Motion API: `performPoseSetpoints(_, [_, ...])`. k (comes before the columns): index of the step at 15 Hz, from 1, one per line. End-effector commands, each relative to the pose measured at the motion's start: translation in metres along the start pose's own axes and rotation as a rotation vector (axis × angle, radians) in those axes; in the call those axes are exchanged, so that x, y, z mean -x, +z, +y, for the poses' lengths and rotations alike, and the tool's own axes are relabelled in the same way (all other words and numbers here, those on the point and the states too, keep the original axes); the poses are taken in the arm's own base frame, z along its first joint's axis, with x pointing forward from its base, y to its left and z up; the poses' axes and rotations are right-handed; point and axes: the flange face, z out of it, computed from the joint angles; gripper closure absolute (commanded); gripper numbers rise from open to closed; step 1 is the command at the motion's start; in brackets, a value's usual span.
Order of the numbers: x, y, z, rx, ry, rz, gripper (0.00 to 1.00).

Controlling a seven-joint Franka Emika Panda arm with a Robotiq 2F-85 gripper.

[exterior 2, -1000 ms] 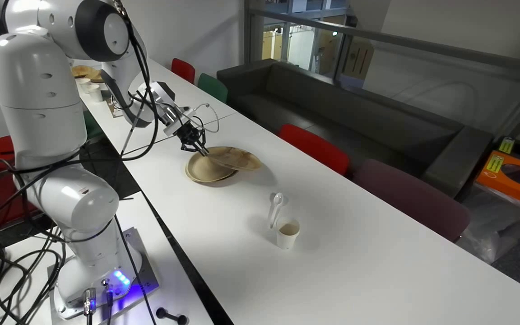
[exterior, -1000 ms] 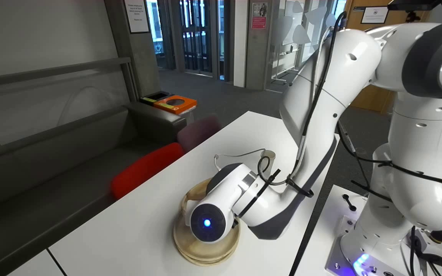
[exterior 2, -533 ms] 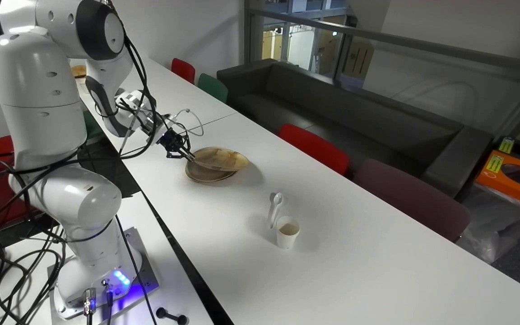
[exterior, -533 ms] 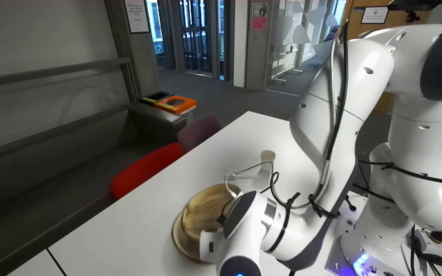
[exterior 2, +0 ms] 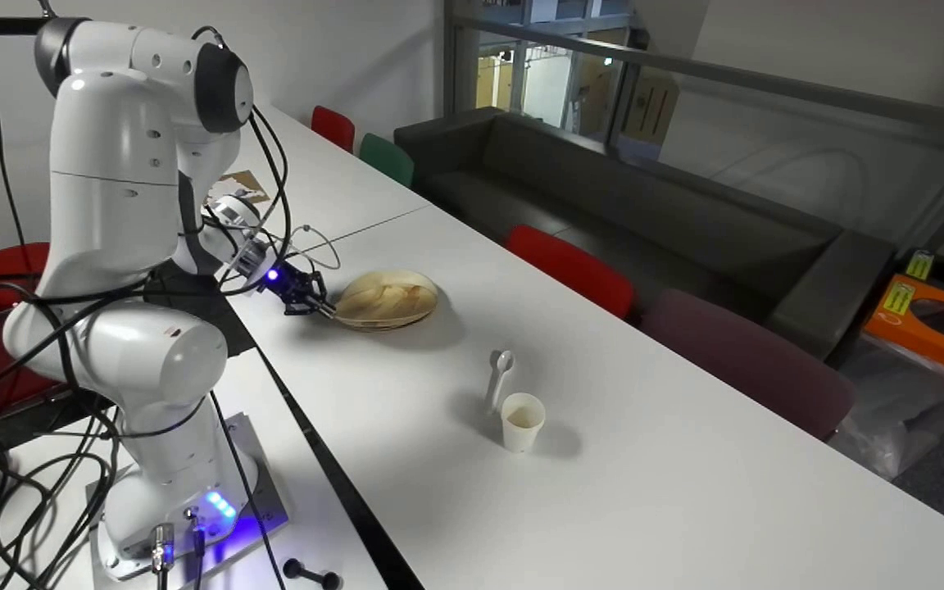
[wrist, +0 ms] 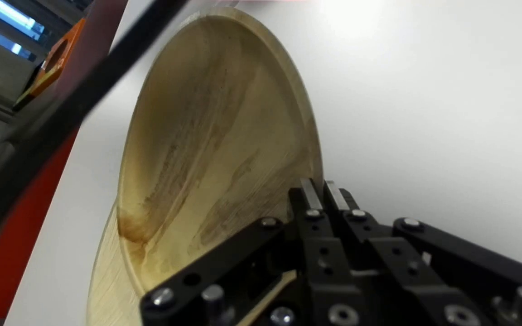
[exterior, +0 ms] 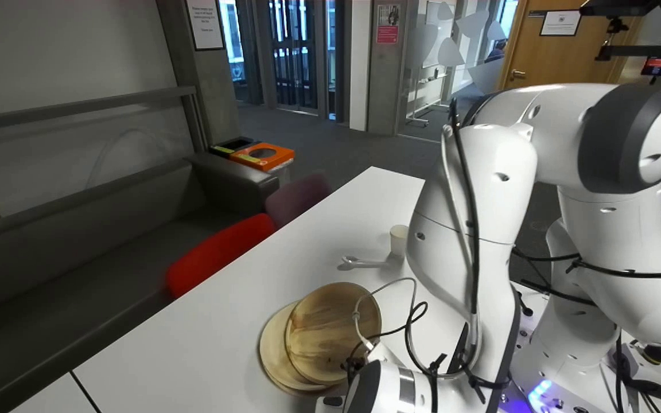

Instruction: Put the right plate on the left plate, then move the plates to the right

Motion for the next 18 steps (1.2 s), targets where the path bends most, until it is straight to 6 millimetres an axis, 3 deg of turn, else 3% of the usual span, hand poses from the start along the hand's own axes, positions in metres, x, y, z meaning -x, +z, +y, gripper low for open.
performPoseSetpoints(1, [-0.030, 0.026, 0.028, -0.029, 0.060, -0.080, 0.98])
performPoseSetpoints(3, [-0.043, 0.040, 0.049, -0.067, 0.091, -0.104, 0.98])
performPoseSetpoints(4, [-0.047, 0.046, 0.059, -0.081, 0.109, -0.114, 0.69])
performPoseSetpoints(5, [-0.051, 0.052, 0.067, -0.089, 0.121, -0.122, 0.68])
performPoseSetpoints(11, [-0.056, 0.075, 0.111, -0.166, 0.203, -0.146, 0.23])
performPoseSetpoints(14, [-0.042, 0.075, 0.130, -0.219, 0.239, -0.150, 0.02])
performPoseSetpoints(16, [-0.023, 0.071, 0.142, -0.291, 0.274, -0.189, 0.00])
performPoseSetpoints(18, [0.011, 0.066, 0.161, -0.396, 0.290, -0.219, 0.00])
